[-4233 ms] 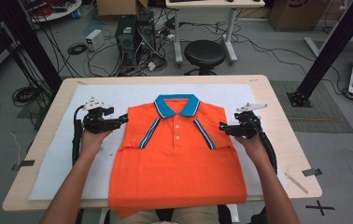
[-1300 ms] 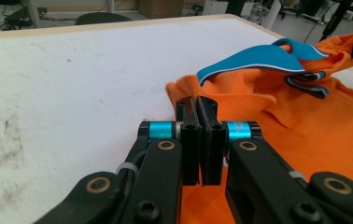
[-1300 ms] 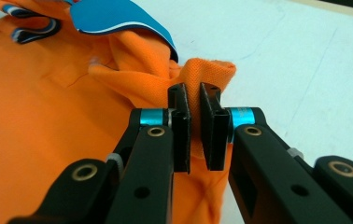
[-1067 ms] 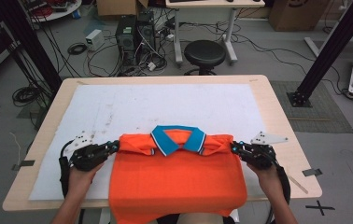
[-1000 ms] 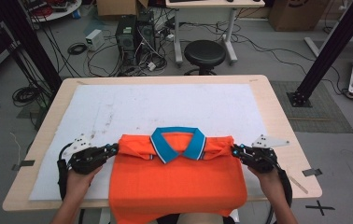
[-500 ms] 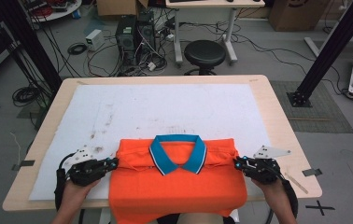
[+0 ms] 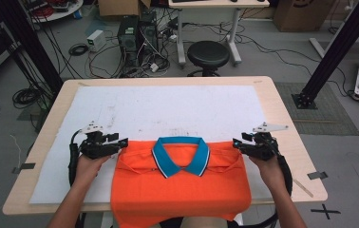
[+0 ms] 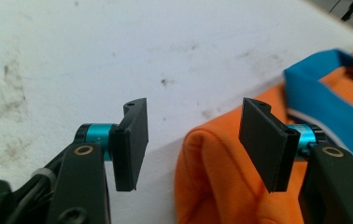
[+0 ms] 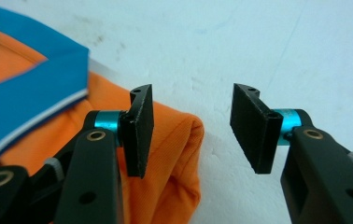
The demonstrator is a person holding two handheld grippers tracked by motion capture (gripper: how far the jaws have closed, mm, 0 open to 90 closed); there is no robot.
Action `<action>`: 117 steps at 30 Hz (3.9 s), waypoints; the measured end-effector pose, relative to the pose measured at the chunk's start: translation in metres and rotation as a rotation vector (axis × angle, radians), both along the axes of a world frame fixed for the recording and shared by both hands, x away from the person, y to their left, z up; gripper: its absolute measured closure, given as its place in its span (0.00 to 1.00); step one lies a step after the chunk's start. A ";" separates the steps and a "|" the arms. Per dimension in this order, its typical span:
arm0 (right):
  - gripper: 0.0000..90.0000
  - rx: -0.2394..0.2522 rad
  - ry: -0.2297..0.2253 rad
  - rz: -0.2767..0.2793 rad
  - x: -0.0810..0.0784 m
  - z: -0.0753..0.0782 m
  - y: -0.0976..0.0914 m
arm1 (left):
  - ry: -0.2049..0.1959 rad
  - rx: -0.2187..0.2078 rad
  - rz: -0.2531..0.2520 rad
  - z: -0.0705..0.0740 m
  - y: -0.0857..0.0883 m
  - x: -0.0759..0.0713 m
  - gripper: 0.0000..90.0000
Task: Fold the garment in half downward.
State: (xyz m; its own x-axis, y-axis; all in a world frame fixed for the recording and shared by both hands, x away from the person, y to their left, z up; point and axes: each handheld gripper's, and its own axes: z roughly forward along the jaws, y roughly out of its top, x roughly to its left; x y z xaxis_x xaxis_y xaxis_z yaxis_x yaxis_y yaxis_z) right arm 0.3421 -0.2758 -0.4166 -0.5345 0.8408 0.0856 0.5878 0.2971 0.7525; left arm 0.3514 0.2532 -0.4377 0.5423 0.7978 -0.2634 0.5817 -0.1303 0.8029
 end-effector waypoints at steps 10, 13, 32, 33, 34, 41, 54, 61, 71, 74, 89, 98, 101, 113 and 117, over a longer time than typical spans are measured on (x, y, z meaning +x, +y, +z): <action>0.87 -0.006 0.151 0.065 0.020 -0.028 0.004 | 0.077 0.039 -0.073 -0.016 -0.006 0.002 0.81; 0.90 -0.021 0.126 0.069 0.020 -0.025 0.004 | 0.057 0.050 -0.059 -0.015 -0.008 0.001 0.87; 0.92 -0.065 0.005 -0.060 0.074 0.008 0.009 | -0.027 0.026 0.035 0.015 -0.012 0.057 0.88; 0.92 -0.061 0.004 -0.069 0.077 0.009 0.010 | -0.031 0.037 0.035 0.016 -0.013 0.061 0.88; 0.92 -0.061 0.000 -0.076 0.081 0.010 0.010 | -0.045 0.038 0.040 0.016 -0.014 0.063 0.88; 0.91 -0.063 0.006 -0.139 0.096 0.006 0.016 | -0.039 0.047 0.059 0.003 -0.016 0.075 0.87; 0.60 0.006 -0.002 -0.078 0.079 0.008 0.019 | -0.068 -0.011 -0.052 0.011 -0.028 0.054 0.49; 0.65 -0.026 0.025 0.024 0.062 0.000 0.026 | -0.025 0.055 -0.107 -0.007 -0.032 0.041 0.52; 0.95 -0.026 0.014 0.054 0.044 -0.008 0.017 | -0.097 0.081 -0.131 -0.007 -0.031 0.018 0.91; 0.95 -0.007 0.000 0.056 0.037 -0.007 0.015 | -0.110 0.039 -0.131 -0.004 -0.028 0.011 0.91; 0.95 0.031 -0.078 0.058 -0.002 0.003 0.014 | -0.157 -0.077 -0.108 0.003 -0.025 -0.022 0.91; 0.95 0.054 -0.090 0.064 -0.023 0.003 0.007 | -0.154 -0.091 -0.135 0.000 -0.021 -0.043 0.91; 0.95 0.055 -0.098 0.071 -0.031 0.004 0.007 | -0.150 -0.096 -0.150 0.000 -0.021 -0.052 0.91; 0.95 0.075 -0.111 0.099 -0.066 0.007 0.000 | -0.139 -0.099 -0.208 0.001 -0.019 -0.079 0.91; 0.95 0.082 -0.108 0.103 -0.079 0.007 -0.003 | -0.129 -0.103 -0.234 0.000 -0.016 -0.091 0.91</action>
State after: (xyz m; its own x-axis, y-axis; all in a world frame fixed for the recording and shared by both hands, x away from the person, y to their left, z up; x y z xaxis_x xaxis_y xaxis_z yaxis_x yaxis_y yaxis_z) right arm 0.2632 -0.2788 -0.4093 -0.6273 0.7736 0.0894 0.4721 0.2865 0.8337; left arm 0.2607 0.2371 -0.4380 0.7426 0.6201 -0.2530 0.4373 -0.1629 0.8845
